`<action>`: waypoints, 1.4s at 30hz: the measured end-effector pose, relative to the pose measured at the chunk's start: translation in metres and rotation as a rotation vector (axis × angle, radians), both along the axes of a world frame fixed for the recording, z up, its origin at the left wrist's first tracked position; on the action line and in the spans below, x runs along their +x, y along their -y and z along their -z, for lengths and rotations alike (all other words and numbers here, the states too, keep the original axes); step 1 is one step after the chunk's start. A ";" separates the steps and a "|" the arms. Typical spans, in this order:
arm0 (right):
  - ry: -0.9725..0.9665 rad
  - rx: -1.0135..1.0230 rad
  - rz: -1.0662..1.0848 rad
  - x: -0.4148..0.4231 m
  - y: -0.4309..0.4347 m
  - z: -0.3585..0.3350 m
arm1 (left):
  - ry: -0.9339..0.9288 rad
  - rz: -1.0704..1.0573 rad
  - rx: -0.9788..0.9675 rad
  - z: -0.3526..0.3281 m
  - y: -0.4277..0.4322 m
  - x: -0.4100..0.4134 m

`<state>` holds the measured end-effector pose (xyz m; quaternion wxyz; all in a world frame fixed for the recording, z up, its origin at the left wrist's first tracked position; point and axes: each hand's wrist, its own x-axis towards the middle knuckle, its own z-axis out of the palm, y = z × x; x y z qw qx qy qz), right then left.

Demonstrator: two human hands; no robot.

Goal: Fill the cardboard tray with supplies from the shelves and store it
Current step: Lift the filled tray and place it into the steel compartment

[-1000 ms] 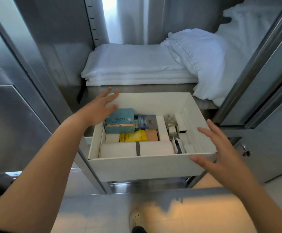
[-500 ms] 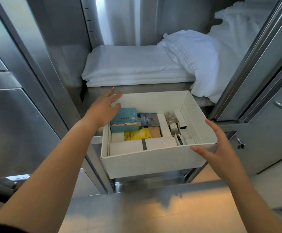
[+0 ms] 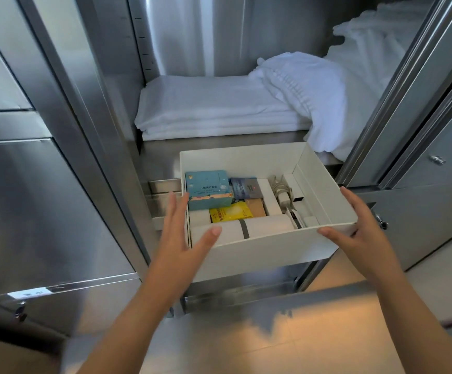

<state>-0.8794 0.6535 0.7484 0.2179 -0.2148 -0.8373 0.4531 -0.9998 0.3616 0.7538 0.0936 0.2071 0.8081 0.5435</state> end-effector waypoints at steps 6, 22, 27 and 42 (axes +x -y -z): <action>-0.026 0.004 0.020 -0.001 -0.002 0.005 | 0.092 0.024 0.221 0.017 0.005 0.015; -0.277 -0.261 0.047 -0.007 -0.002 0.026 | 0.020 -0.079 0.420 0.029 -0.021 0.008; -0.265 -0.293 -0.042 -0.013 -0.010 0.026 | -0.003 -0.130 0.417 0.026 -0.026 0.009; -0.214 -0.438 -0.270 -0.012 -0.057 -0.009 | -0.062 -0.317 0.336 0.004 -0.060 0.049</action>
